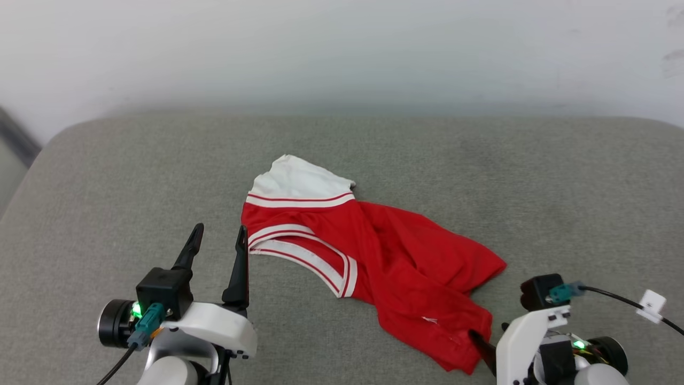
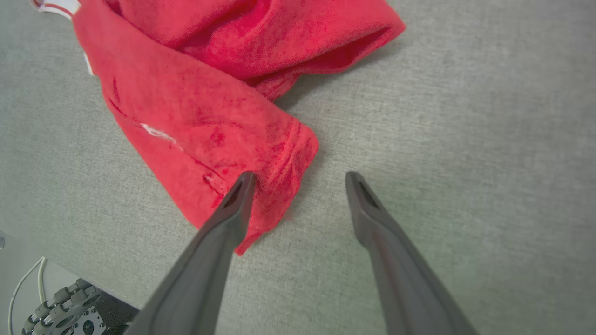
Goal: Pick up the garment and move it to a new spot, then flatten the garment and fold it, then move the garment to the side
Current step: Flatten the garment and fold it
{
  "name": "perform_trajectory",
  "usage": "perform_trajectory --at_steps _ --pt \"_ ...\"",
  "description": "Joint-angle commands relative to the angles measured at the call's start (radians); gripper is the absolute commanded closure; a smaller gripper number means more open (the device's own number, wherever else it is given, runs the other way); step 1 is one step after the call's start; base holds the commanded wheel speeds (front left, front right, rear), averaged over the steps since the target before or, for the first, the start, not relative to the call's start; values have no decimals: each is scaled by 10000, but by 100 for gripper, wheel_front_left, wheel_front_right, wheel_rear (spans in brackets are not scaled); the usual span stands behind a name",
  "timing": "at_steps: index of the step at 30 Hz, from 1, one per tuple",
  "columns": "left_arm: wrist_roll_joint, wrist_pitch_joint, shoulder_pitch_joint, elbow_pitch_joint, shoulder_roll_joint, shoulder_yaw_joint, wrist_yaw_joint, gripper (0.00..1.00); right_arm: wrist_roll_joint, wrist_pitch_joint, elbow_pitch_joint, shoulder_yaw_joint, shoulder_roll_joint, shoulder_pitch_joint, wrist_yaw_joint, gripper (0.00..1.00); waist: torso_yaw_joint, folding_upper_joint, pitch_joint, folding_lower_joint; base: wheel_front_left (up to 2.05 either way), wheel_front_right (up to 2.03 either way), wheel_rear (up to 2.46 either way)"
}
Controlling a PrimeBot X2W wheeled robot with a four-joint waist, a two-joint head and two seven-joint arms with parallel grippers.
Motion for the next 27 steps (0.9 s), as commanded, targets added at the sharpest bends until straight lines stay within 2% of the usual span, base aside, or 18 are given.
perform_trajectory --at_steps 1,9,10,11,12,21,27 --pt "54 -70 -206 0 -34 -39 -39 0 68 50 350 186 -116 -319 -3 0 217 0 257 0 0 0 0" --pt "-21 -264 -538 329 -178 -108 -201 0 581 116 2691 798 -95 -827 -4 0 505 0 547 0 0 0 0" --pt "-19 -281 -526 354 -182 -106 -188 0 640 114 2891 833 -77 -834 -4 49 511 0 560 0 0 0 0" --pt "-26 -291 -521 380 -187 -101 -177 0 713 105 3059 865 -61 -865 -4 72 509 0 571 0 0 0 0" --pt "-38 -312 -521 393 -190 -97 -169 0 778 76 3150 908 -62 -909 -4 100 502 0 575 0 0 0 0" --pt "-125 -367 -335 480 -158 -56 -118 0 700 -1206 1641 629 -548 -1790 -4 100 323 0 397 0 0 0 0" --pt "-217 -394 -335 408 -191 -45 -55 0 152 -1546 461 -507 -792 -2446 -3 100 221 0 409 0 0 0 0"
